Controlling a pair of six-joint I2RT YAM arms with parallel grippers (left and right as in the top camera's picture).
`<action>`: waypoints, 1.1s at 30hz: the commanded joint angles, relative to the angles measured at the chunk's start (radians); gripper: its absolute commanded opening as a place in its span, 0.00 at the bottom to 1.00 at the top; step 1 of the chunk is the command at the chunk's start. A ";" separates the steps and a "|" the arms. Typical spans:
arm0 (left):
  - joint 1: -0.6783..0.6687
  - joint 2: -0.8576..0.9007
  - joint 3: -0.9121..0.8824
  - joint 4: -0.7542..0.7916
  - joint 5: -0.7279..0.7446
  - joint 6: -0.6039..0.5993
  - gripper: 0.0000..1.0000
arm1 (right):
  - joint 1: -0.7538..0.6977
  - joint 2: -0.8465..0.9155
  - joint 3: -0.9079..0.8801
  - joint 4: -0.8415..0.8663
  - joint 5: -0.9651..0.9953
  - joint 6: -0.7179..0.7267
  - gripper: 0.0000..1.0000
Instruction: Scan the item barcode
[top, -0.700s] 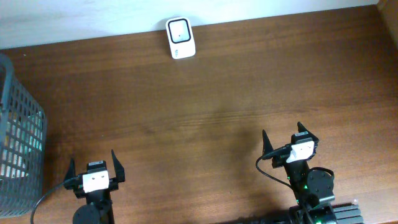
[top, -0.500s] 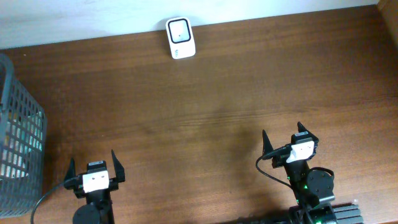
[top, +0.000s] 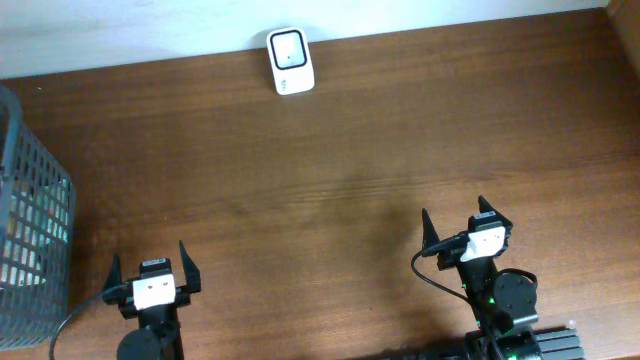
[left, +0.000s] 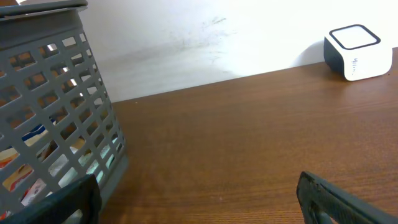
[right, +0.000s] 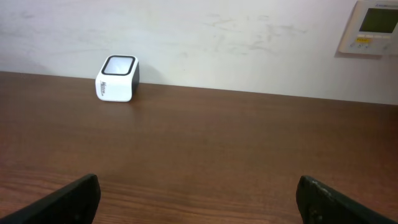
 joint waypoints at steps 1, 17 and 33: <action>-0.004 -0.003 -0.005 0.001 -0.008 0.016 0.99 | 0.006 -0.005 -0.008 -0.002 0.002 0.004 0.99; -0.004 -0.003 -0.004 0.026 -0.001 0.016 0.99 | 0.006 -0.005 -0.008 -0.002 0.002 0.004 0.99; -0.004 0.431 0.526 -0.045 0.277 -0.031 0.99 | 0.006 -0.005 -0.008 -0.002 0.002 0.004 0.99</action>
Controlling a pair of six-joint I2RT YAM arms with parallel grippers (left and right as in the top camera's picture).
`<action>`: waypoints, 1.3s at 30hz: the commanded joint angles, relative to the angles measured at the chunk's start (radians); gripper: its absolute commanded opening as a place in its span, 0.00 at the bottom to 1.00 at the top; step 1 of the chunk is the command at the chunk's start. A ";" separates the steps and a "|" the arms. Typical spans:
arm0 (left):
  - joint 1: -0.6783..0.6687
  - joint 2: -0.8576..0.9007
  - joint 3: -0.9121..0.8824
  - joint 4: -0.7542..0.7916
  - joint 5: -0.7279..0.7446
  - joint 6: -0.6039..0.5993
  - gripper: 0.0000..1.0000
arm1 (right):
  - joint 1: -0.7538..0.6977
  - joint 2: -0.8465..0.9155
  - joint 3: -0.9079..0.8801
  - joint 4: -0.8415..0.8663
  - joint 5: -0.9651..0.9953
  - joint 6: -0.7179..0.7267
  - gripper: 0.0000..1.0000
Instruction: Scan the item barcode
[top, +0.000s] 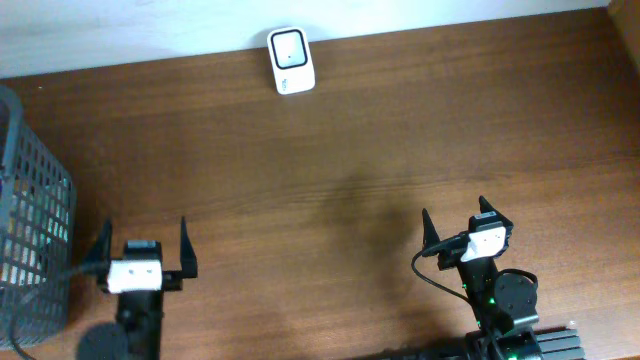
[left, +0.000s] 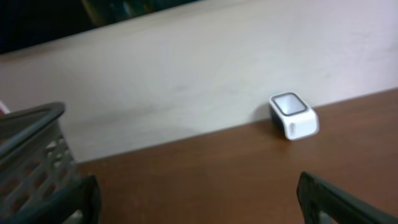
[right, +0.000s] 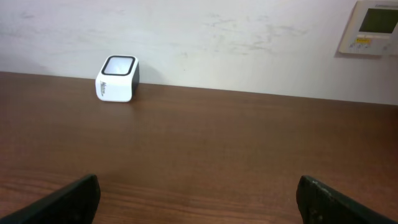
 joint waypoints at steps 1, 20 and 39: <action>-0.004 0.235 0.251 -0.090 0.078 -0.009 0.99 | 0.006 -0.006 -0.008 -0.002 0.002 0.004 0.99; 0.124 1.301 1.515 -0.774 -0.255 -0.274 1.00 | 0.006 -0.006 -0.008 -0.002 0.002 0.004 0.99; 0.563 1.532 1.438 -0.820 -0.302 -0.380 0.96 | 0.006 -0.006 -0.008 -0.002 0.002 0.004 0.99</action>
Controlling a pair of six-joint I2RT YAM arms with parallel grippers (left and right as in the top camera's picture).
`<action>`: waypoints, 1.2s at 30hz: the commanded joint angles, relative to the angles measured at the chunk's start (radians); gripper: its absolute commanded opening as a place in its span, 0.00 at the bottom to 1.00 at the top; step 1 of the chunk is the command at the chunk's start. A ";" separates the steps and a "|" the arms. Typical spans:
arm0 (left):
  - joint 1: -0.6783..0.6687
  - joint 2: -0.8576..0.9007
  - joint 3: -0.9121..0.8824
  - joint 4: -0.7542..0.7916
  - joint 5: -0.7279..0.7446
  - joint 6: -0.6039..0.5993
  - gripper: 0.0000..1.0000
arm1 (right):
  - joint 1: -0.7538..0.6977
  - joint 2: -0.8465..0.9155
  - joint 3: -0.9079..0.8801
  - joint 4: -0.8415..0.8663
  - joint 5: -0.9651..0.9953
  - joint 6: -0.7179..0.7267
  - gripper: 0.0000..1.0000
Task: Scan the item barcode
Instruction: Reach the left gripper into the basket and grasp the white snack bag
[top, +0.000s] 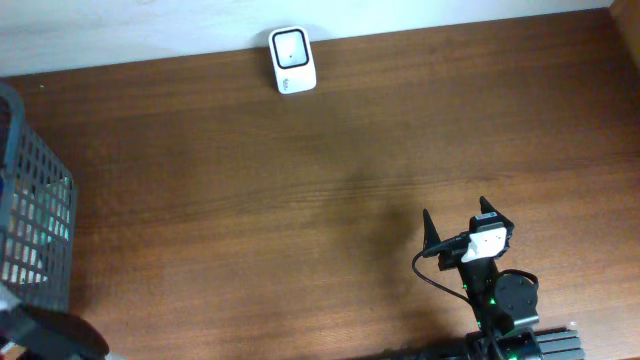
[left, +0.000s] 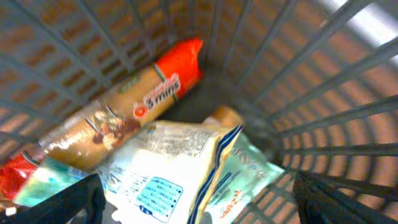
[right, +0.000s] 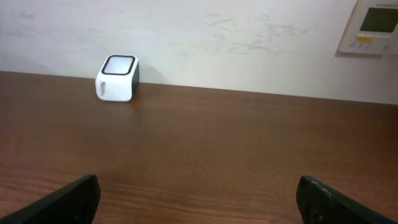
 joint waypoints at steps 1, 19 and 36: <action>0.005 0.018 -0.009 0.004 -0.039 -0.019 0.97 | 0.006 -0.006 -0.008 -0.003 0.002 0.004 0.99; 0.026 0.241 -0.010 -0.036 -0.050 0.042 0.95 | 0.006 -0.006 -0.008 -0.003 0.002 0.004 0.99; 0.055 0.315 -0.010 -0.005 -0.050 0.041 0.00 | 0.006 -0.006 -0.008 -0.003 0.002 0.004 0.99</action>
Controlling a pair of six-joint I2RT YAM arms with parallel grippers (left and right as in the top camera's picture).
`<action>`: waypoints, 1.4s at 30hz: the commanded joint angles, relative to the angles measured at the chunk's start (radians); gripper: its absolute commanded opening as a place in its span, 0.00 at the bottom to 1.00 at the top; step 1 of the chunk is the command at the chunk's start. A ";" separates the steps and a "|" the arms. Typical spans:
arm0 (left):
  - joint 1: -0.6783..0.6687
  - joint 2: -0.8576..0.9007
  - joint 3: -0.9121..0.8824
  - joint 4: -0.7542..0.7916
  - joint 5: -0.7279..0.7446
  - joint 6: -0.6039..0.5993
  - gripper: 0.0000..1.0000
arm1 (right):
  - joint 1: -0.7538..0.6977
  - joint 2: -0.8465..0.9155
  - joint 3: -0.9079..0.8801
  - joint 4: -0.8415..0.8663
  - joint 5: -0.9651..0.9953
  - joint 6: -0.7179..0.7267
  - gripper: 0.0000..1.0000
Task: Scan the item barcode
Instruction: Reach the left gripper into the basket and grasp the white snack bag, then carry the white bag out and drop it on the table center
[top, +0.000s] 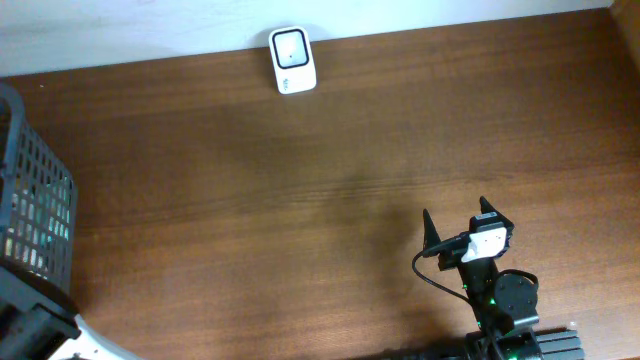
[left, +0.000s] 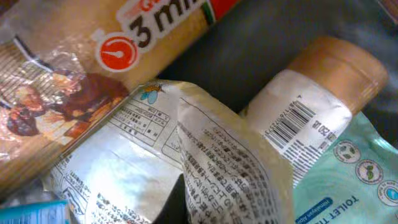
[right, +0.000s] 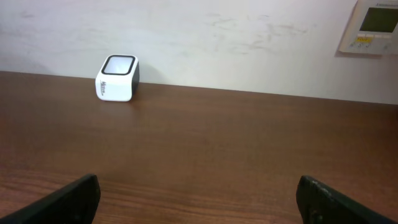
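The white barcode scanner (top: 292, 60) with its dark window stands at the table's far edge, also seen as the scanner (right: 116, 78) from the right wrist. In the left wrist view, close up, lie a crinkled white packet (left: 211, 162) with printed text, a tan tube with a barcode label (left: 305, 102), an orange-brown "3 min" packet (left: 118, 43) and a teal tissue pack (left: 351, 180). My left gripper's fingers do not show in any view. My right gripper (right: 199, 199) stands open over bare wood, far from the scanner.
The grey mesh basket (top: 30, 210) stands at the table's left edge, with my left arm (top: 40, 330) beside it at the bottom left corner. A wall panel (right: 373, 25) hangs at the far right behind the table.
The left wrist camera has gone deeper into the basket; the packets now fill its view and its fingers no longer show. The right arm and the scanner have not moved.
My left gripper rested open on the table beside the basket, then was raised and turned toward the scanner. Then it looked down into the basket at the packets, and now sits close over them. The right gripper stayed open and still throughout.
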 joint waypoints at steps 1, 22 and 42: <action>0.008 0.014 0.003 -0.001 0.003 0.000 0.00 | 0.006 -0.006 -0.008 -0.003 0.002 0.004 0.99; -0.424 -0.681 0.194 0.005 0.294 0.005 0.00 | 0.006 -0.006 -0.008 -0.002 0.002 0.004 0.99; -1.188 -0.053 0.050 -0.193 -0.062 -0.101 0.00 | 0.006 -0.006 -0.008 -0.003 0.002 0.004 0.99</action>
